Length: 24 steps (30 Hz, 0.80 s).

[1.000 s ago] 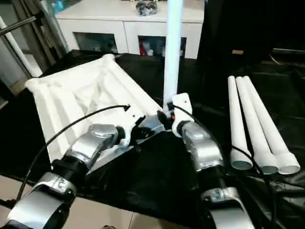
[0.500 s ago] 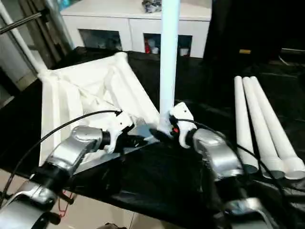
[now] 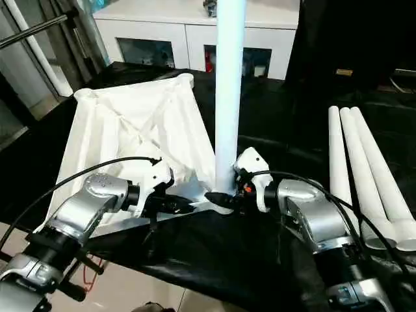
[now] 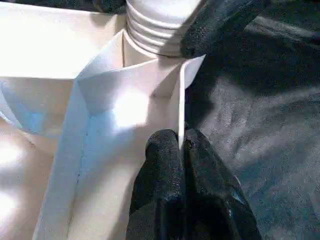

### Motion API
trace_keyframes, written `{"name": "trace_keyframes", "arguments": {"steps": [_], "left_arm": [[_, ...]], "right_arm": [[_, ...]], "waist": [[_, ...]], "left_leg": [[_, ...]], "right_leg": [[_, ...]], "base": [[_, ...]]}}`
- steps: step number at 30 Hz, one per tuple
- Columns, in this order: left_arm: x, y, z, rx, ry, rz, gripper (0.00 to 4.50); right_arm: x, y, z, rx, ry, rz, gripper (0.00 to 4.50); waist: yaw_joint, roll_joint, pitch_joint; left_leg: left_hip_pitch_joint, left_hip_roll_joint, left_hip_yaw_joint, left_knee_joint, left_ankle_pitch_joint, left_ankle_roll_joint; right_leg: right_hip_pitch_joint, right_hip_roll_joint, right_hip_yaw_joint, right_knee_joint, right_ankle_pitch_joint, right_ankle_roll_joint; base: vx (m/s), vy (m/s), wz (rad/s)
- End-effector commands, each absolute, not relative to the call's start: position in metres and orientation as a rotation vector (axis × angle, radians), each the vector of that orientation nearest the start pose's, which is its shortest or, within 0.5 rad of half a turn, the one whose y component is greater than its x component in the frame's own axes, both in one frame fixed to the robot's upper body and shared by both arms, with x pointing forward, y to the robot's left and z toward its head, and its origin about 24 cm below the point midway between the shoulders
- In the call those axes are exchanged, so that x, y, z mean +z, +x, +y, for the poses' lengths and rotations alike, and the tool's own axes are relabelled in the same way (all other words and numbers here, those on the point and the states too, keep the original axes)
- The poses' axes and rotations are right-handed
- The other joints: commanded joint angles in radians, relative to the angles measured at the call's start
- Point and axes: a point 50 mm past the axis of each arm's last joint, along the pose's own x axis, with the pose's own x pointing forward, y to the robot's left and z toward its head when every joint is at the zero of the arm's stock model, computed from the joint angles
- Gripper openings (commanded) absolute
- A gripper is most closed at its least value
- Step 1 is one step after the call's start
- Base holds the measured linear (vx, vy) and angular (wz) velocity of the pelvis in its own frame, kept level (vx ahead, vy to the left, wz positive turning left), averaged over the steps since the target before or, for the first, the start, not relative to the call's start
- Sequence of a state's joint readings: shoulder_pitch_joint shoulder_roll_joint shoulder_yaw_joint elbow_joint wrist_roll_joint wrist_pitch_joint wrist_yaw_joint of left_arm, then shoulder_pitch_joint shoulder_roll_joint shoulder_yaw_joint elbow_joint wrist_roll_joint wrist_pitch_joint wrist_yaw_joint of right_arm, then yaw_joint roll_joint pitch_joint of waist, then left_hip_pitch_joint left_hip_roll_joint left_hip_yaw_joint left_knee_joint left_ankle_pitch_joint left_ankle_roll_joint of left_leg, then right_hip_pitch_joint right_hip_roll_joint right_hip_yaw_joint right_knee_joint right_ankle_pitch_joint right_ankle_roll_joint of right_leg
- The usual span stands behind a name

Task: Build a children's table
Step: Rotate leg to tighten

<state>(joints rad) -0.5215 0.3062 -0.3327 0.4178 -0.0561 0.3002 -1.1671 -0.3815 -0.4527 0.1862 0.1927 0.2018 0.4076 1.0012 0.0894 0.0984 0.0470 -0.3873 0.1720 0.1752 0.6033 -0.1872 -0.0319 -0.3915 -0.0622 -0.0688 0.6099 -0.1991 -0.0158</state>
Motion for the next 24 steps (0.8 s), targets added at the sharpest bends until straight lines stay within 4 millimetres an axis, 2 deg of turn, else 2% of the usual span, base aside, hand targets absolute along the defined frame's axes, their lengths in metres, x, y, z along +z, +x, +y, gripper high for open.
{"name": "trace_keyframes", "arguments": {"steps": [1,5,10,13,14,15,17,18,19,21,22,23,24], "left_arm": [[0.057,0.296,0.09,-1.447,0.238,0.431,0.0],[0.055,0.295,0.09,-1.443,0.238,0.432,0.0],[0.054,0.299,0.087,-1.391,0.231,0.427,0.0],[0.054,0.31,0.081,-1.276,0.224,0.423,0.0],[0.054,0.314,0.078,-1.238,0.222,0.419,0.0],[0.054,0.316,0.075,-1.214,0.22,0.416,0.0],[0.058,0.33,0.061,-1.074,0.189,0.41,0.0],[0.058,0.33,0.061,-1.074,0.189,0.41,0.0],[0.059,0.334,0.055,-1.029,0.176,0.408,0.0],[0.061,0.335,0.049,-1.012,0.173,0.401,0.0],[0.062,0.336,0.043,-1.008,0.173,0.395,0.0],[0.062,0.336,0.041,-1.01,0.173,0.392,0.0],[0.062,0.335,0.039,-1.017,0.17,0.387,0.0]], "right_arm": [[0.062,0.285,-0.145,1.149,-0.166,0.424,2.9],[0.059,0.282,-0.141,1.159,-0.158,0.432,2.73],[0.055,0.282,-0.139,1.117,-0.132,0.436,2.71],[0.05,0.291,-0.136,0.984,-0.101,0.421,2.7],[0.047,0.295,-0.134,0.926,-0.083,0.423,2.7],[0.045,0.297,-0.133,0.888,-0.071,0.426,2.7],[0.032,0.31,-0.125,0.693,-0.031,0.459,2.7],[0.032,0.31,-0.125,0.693,-0.031,0.459,2.7],[0.028,0.314,-0.122,0.621,-0.017,0.477,2.69],[0.022,0.318,-0.117,0.539,-0.025,0.496,2.69],[0.02,0.322,-0.111,0.497,-0.039,0.49,2.69],[0.019,0.323,-0.109,0.491,-0.036,0.486,2.69],[0.019,0.323,-0.105,0.497,-0.015,0.483,3.04]], "waist": [[-0.006,-0.017,-0.066],[-0.008,-0.017,-0.066],[-0.007,-0.02,-0.067],[-0.011,-0.023,-0.063],[-0.013,-0.027,-0.062],[-0.016,-0.024,-0.061],[-0.026,-0.026,-0.058],[-0.033,-0.026,-0.059],[-0.036,-0.018,-0.06],[-0.04,-0.023,-0.06],[-0.047,-0.018,-0.062],[-0.048,-0.019,-0.064],[-0.05,-0.02,-0.063]], "left_leg": [[0.015,0.06,-0.022,-0.062,-0.132,0.085],[0.017,0.061,-0.024,-0.064,-0.142,0.075],[0.015,0.06,-0.022,-0.062,-0.124,0.08],[0.017,0.057,-0.022,-0.064,-0.142,0.064],[0.017,0.056,-0.021,-0.065,-0.147,0.059],[0.02,0.054,-0.023,-0.067,-0.167,0.048],[0.02,0.051,-0.023,-0.069,-0.181,0.031],[0.021,0.05,-0.025,-0.069,-0.192,0.022],[0.021,0.05,-0.026,-0.068,-0.189,0.022],[0.019,0.049,-0.026,-0.069,-0.186,0.028],[0.018,0.048,-0.027,-0.069,-0.182,0.026],[0.018,0.047,-0.026,-0.068,-0.18,0.029],[0.014,0.046,-0.025,-0.067,-0.175,0.039]], "right_leg": [[0.047,-0.087,0.05,-0.075,-0.158,-0.216],[0.047,-0.087,0.05,-0.076,-0.18,-0.21],[0.047,-0.087,0.051,-0.074,-0.16,-0.212],[0.044,-0.088,0.05,-0.081,-0.212,-0.204],[0.044,-0.088,0.05,-0.084,-0.228,-0.199],[0.043,-0.087,0.049,-0.087,-0.267,-0.191],[0.041,-0.086,0.049,-0.091,-0.294,-0.185],[0.044,-0.087,0.048,-0.091,-0.307,-0.181],[0.045,-0.088,0.05,-0.092,-0.297,-0.178],[0.044,-0.087,0.05,-0.092,-0.282,-0.179],[0.045,-0.087,0.049,-0.09,-0.256,-0.185],[0.047,-0.088,0.048,-0.091,-0.248,-0.188],[0.05,-0.088,0.049,-0.09,-0.234,-0.19]], "base": [[0.0,0.0,0.0],[0.0,0.0,0.0],[0.0,0.0,0.0],[0.0,0.0,0.0],[0.0,0.0,0.0],[0.0,0.0,0.0],[0.0,0.0,0.0],[0.0,0.0,0.0],[0.0,0.0,0.0],[0.0,0.0,0.0],[0.0,0.0,0.0],[0.0,0.0,0.0],[0.0,0.0,0.0]]}}
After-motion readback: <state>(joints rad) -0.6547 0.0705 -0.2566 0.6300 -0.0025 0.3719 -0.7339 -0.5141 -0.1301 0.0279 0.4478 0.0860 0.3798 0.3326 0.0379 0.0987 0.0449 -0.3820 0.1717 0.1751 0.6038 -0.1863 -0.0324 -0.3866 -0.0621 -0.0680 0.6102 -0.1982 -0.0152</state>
